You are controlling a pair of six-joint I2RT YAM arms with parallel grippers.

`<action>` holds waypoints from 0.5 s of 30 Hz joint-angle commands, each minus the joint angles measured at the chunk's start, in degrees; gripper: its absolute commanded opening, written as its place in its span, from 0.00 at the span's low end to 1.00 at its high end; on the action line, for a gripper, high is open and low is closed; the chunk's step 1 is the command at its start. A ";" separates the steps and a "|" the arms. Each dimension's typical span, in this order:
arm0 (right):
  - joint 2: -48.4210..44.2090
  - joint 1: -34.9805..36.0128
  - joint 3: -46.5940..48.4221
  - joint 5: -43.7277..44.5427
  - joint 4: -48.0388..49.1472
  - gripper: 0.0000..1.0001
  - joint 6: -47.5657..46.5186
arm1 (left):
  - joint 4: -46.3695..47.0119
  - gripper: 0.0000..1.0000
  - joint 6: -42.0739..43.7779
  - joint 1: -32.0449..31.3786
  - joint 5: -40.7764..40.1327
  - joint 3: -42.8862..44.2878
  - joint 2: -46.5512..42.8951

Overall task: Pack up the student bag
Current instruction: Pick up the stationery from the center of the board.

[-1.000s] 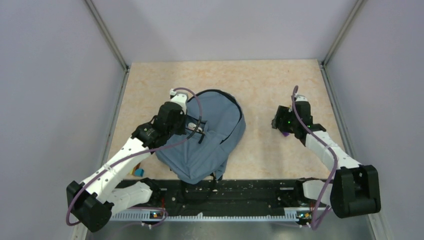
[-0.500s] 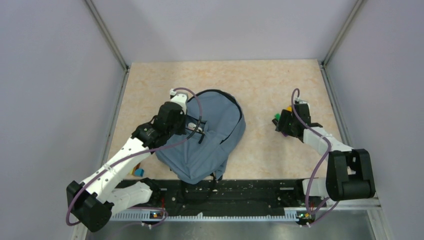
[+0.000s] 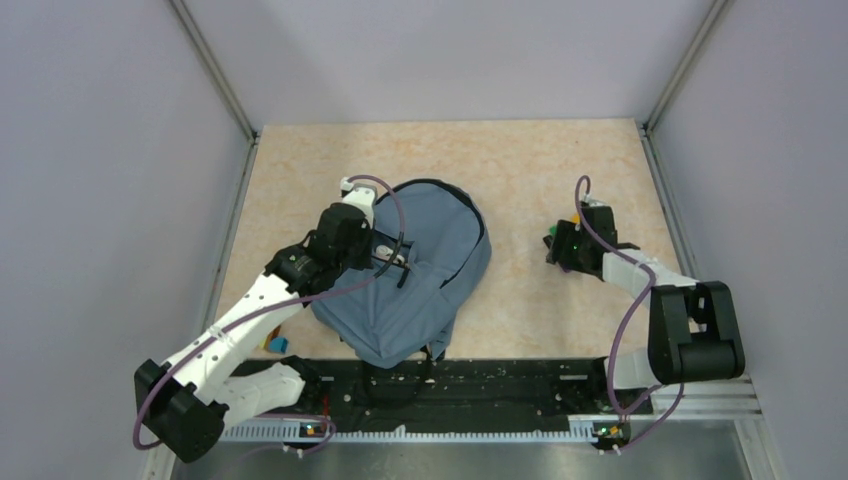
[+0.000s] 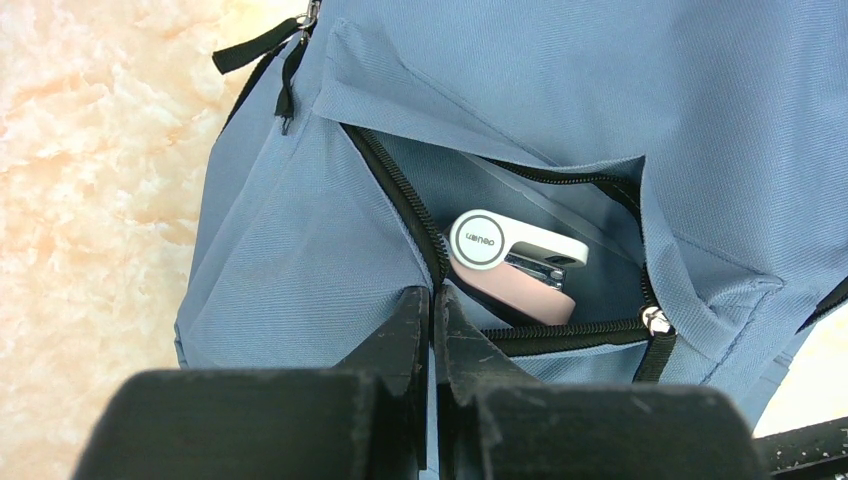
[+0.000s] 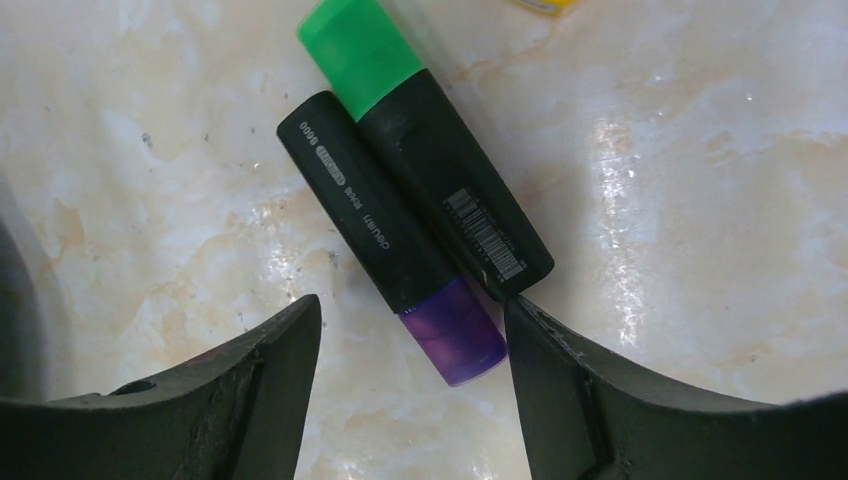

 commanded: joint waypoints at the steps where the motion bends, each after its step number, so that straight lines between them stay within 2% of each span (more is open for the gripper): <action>1: -1.37 0.70 0.74 -4.82 0.68 0.66 -0.57 | 3.64 0.00 0.56 0.75 -3.19 0.29 0.13; 7: -1.44 3.58 1.14 -3.20 -0.77 0.65 -0.33 | 3.64 0.00 0.63 0.78 -3.03 0.39 0.46; 15: 1.75 6.85 3.25 2.63 -1.45 0.56 0.26 | 3.63 0.00 0.64 0.95 -3.10 0.38 1.17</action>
